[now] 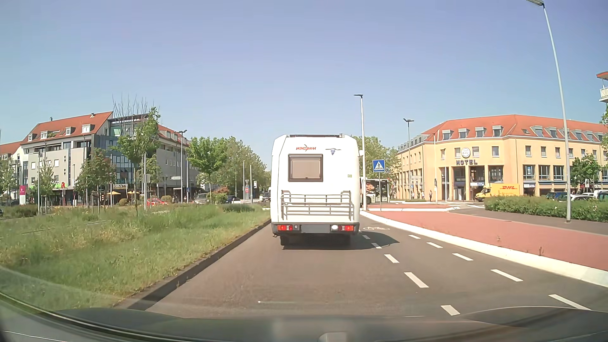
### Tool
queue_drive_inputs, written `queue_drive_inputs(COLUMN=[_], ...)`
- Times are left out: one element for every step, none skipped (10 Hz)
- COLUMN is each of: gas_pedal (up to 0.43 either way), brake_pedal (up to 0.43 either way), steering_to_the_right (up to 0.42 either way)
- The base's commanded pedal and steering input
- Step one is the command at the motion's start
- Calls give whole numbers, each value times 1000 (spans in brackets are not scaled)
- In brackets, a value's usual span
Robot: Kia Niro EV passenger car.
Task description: Follow the waypoints while adhering to traffic rules and regulations
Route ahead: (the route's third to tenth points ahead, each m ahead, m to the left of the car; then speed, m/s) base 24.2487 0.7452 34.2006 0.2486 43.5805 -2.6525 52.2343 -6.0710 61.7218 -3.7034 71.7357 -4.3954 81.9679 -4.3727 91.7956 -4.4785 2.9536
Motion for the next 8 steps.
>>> queue_drive_inputs(gas_pedal=[0, 0, 0, 0, 0, 0, 0, 0], brake_pedal=[0, 0, 0, 0, 0, 0, 0, 0], steering_to_the_right=[22, 21, 21, 20, 20, 20, 19, 19])
